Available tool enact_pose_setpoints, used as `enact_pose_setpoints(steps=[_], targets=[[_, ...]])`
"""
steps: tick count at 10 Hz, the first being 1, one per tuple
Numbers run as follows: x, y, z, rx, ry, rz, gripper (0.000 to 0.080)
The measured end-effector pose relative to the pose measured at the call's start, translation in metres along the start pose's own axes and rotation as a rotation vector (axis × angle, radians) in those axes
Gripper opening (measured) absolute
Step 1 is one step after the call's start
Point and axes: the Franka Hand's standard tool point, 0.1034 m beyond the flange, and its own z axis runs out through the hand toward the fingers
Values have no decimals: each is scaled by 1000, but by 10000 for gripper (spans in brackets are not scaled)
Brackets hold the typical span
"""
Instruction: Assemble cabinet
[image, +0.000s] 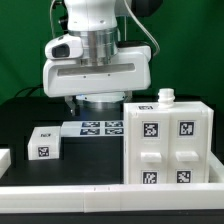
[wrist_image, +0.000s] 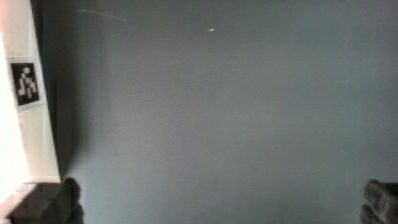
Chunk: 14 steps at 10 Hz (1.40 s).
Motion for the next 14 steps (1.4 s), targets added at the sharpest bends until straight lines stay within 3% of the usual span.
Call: enact_pose_setpoints(steps=[2,3,5,9,11,14], targets=[[-4,3,3,0,-5,3,796],[-14,14,10,-1,-22,21,796],[-27,51,17,-6,-32,2,796],[-30,98,30,-38,-6,-50,796],[-23,101,29,-52,20,-55,796],[-25,101,31,-51,16,-55,796]])
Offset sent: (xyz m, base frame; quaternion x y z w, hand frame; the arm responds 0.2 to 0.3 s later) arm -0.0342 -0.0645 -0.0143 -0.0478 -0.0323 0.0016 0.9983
